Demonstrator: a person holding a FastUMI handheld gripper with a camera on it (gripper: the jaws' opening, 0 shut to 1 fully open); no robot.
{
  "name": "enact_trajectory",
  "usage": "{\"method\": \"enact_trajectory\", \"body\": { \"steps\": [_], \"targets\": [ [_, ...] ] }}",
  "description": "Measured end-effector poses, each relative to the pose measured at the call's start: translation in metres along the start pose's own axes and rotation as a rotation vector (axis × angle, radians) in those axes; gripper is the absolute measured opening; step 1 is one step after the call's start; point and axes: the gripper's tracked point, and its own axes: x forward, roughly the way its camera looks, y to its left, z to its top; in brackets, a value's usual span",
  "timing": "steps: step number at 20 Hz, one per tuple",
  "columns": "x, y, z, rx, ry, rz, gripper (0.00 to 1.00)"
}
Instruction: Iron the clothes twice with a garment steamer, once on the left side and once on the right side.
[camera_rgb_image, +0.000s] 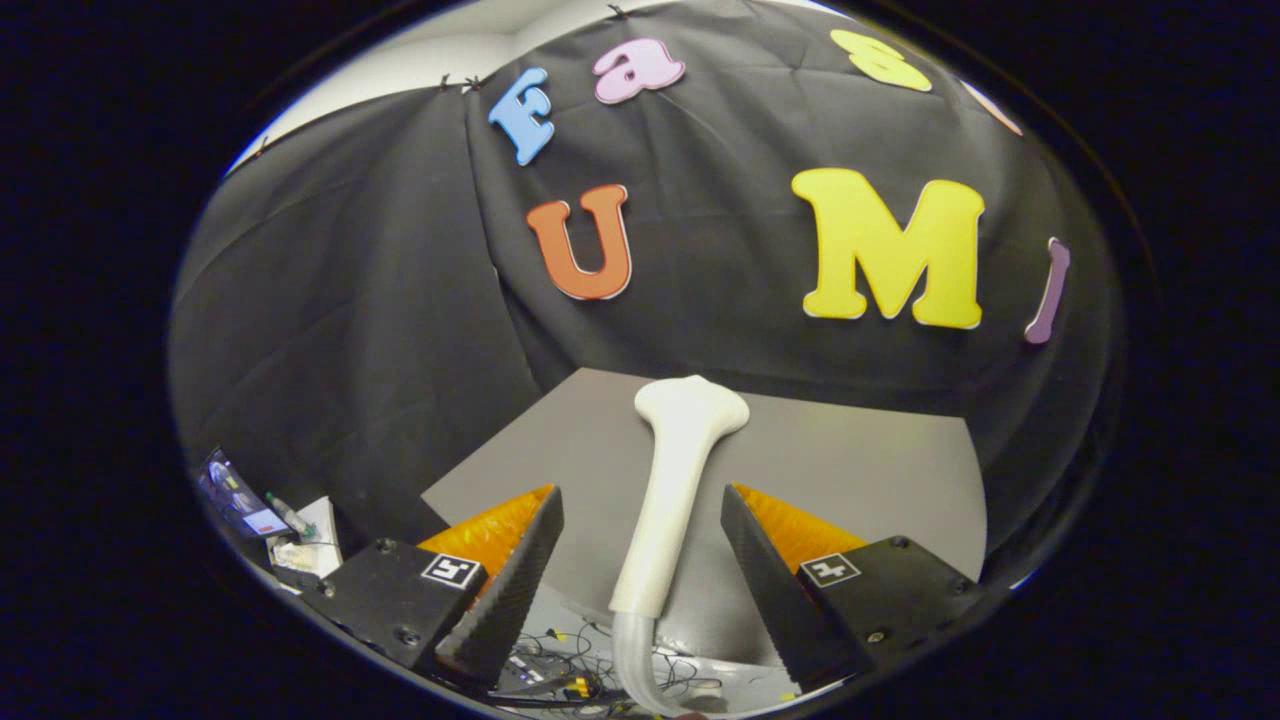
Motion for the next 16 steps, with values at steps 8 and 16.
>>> {"method": "enact_trajectory", "body": {
  "steps": [8, 16],
  "targets": [
    [0.06, -0.013, -0.019, 0.083, 0.195, -0.028, 0.9],
    [0.068, -0.007, -0.021, 0.122, 0.185, -0.063, 0.51]
  ]
}}
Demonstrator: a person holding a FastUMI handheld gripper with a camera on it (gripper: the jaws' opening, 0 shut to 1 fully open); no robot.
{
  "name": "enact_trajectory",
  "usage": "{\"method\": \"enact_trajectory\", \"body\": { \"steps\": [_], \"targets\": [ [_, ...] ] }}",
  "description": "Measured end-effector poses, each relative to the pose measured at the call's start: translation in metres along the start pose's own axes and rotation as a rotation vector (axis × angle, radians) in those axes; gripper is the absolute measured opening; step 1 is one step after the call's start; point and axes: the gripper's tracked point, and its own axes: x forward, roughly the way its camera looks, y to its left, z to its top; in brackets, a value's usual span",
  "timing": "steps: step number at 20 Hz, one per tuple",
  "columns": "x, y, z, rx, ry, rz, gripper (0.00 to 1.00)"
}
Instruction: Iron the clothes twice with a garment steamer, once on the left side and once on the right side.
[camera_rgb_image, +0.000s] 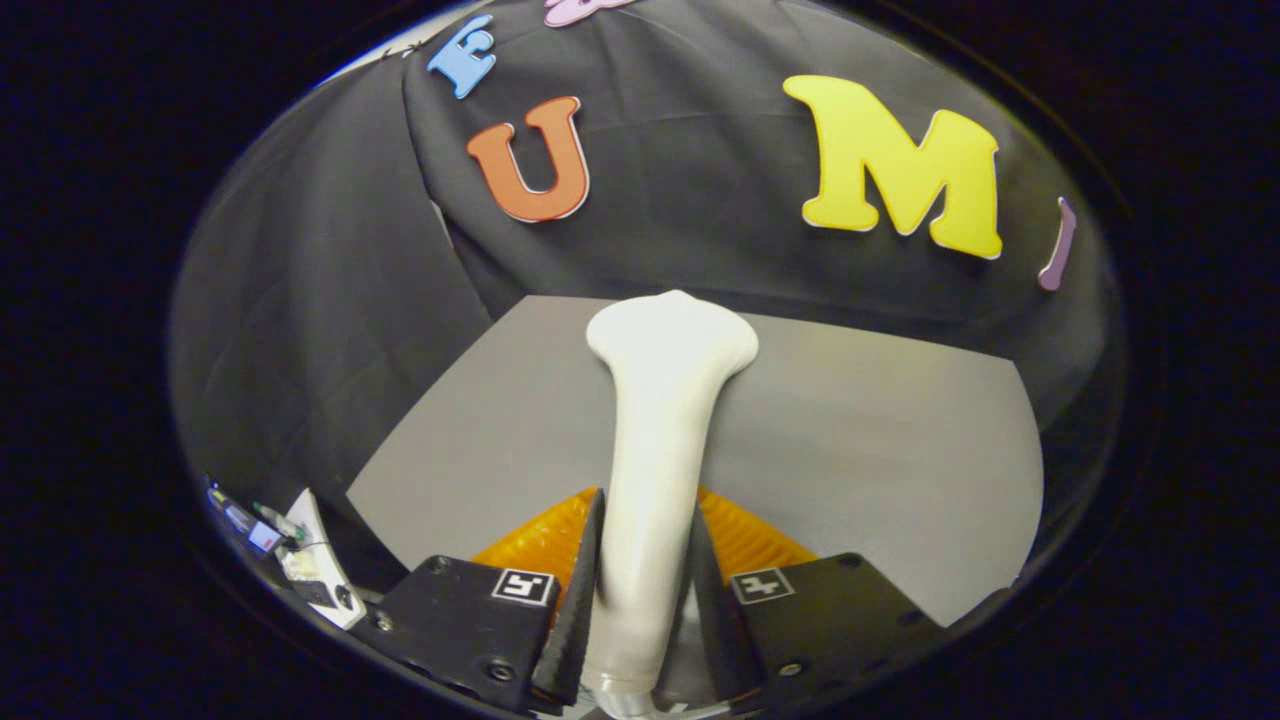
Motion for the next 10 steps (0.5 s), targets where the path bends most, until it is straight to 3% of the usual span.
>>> {"method": "enact_trajectory", "body": {
  "steps": [5, 10],
  "targets": [
    [-0.008, 0.001, -0.001, 0.099, -0.008, 0.052, 0.37],
    [-0.053, -0.002, 0.003, 0.102, -0.121, 0.084, 0.33]
  ]
}}
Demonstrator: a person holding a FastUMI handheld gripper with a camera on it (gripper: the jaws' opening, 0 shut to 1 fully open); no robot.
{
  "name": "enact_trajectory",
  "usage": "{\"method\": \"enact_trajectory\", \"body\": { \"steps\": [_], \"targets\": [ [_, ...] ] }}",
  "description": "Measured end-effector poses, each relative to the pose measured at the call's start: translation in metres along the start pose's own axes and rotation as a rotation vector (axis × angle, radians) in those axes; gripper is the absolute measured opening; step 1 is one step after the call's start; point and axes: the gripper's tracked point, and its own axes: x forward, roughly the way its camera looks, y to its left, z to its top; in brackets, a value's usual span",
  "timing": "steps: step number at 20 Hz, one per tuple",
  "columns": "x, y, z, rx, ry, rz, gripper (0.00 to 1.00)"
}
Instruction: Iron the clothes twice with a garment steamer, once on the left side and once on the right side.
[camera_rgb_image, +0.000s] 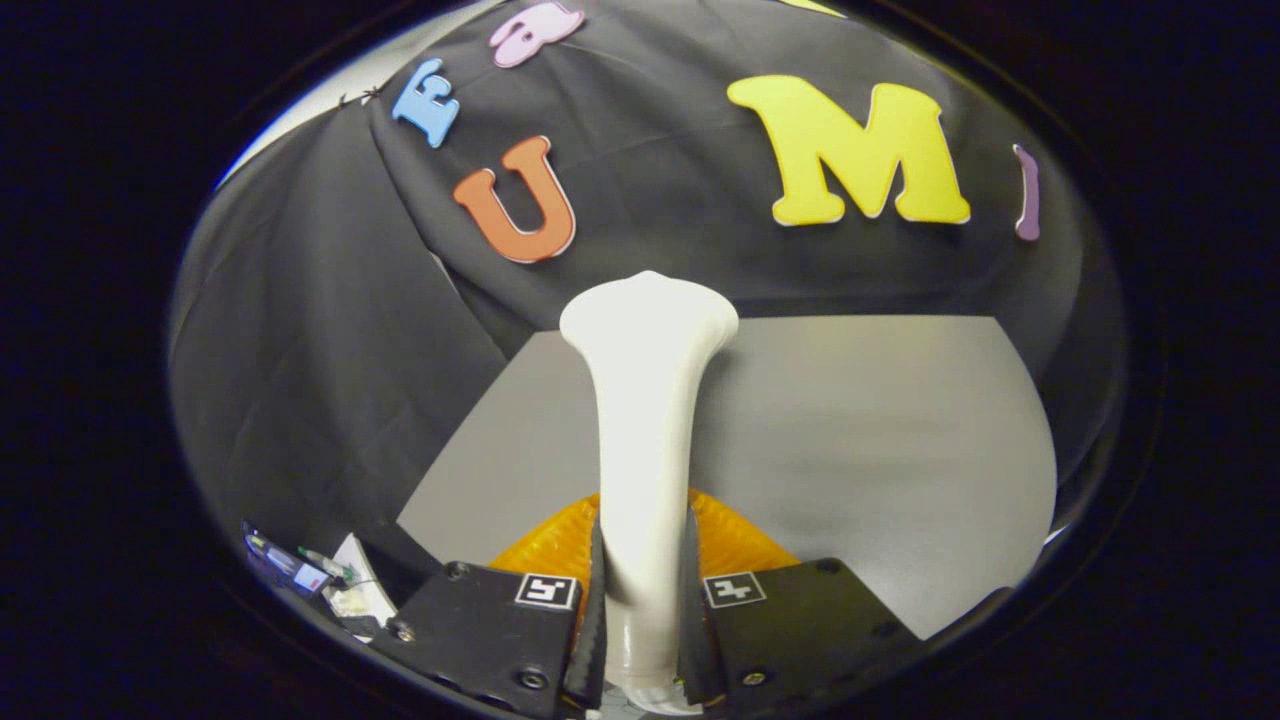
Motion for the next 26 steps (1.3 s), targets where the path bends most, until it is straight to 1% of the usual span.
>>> {"method": "enact_trajectory", "body": {
  "steps": [2, 5, 8, 13, 16, 20, 24, 26],
  "targets": [
    [-0.026, -0.002, 0.012, 0.011, -0.075, 0.006, 0.33],
    [-0.074, -0.013, 0.031, 0.007, -0.209, -0.019, 0.33],
    [-0.127, -0.031, 0.041, -0.004, -0.341, -0.086, 0.33],
    [-0.215, -0.067, 0.04, 0.012, -0.5, -0.223, 0.33],
    [-0.263, -0.084, 0.031, 0.019, -0.564, -0.292, 0.33],
    [-0.314, -0.107, 0.022, 0.025, -0.639, -0.382, 0.33],
    [-0.367, -0.131, 0.024, 0.037, -0.715, -0.468, 0.33],
    [-0.391, -0.143, 0.032, 0.044, -0.769, -0.512, 0.33]
  ]
}}
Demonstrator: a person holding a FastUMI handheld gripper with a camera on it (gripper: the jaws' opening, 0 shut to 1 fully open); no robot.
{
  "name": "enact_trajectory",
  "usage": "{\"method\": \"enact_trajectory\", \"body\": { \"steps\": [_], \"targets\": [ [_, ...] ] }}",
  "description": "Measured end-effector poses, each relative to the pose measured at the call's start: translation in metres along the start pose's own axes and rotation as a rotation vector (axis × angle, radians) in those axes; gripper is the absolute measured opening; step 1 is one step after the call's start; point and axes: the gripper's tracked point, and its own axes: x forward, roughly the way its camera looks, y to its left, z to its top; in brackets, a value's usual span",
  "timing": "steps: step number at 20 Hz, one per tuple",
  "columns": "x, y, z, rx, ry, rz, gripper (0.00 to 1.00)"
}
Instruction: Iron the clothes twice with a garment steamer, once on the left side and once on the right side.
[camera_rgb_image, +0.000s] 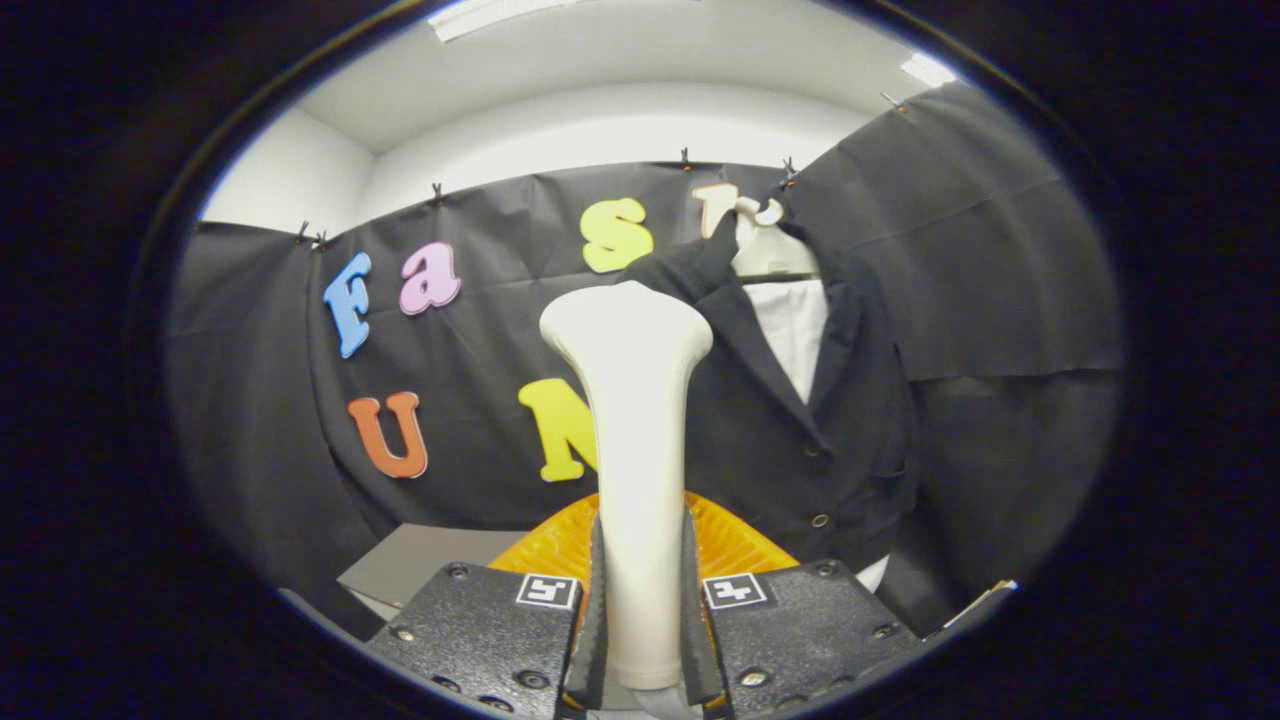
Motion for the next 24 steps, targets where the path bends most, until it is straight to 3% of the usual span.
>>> {"method": "enact_trajectory", "body": {
  "steps": [7, 14, 24],
  "targets": [
    [-0.003, -0.046, 0.06, -0.002, -0.144, -0.046, 0.33],
    [0.02, -0.072, 0.117, -0.055, -0.301, -0.029, 0.32],
    [0.089, -0.072, 0.101, -0.135, -0.286, -0.025, 0.32]
  ]
}}
